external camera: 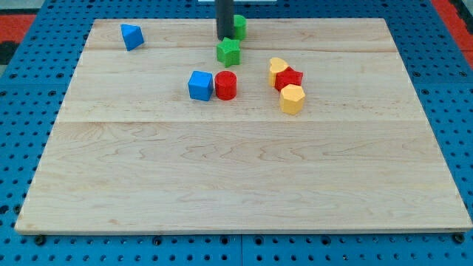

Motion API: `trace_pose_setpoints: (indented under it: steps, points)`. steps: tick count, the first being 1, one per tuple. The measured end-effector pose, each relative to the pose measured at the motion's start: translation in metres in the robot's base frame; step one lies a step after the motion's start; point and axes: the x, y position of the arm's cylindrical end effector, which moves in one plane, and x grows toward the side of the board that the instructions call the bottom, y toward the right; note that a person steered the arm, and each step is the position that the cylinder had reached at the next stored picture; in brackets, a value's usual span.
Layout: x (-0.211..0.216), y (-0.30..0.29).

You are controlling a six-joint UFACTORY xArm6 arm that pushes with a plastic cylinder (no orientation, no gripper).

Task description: Move the red circle towards top center

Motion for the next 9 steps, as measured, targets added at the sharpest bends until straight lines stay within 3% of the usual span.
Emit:
trace_pose_setpoints:
  steps: [5,6,8,9]
  points:
    - [0.0,-0.045]
    - [0.031,-0.054]
    - [0.159,-0.038]
    - [0.203,-0.031]
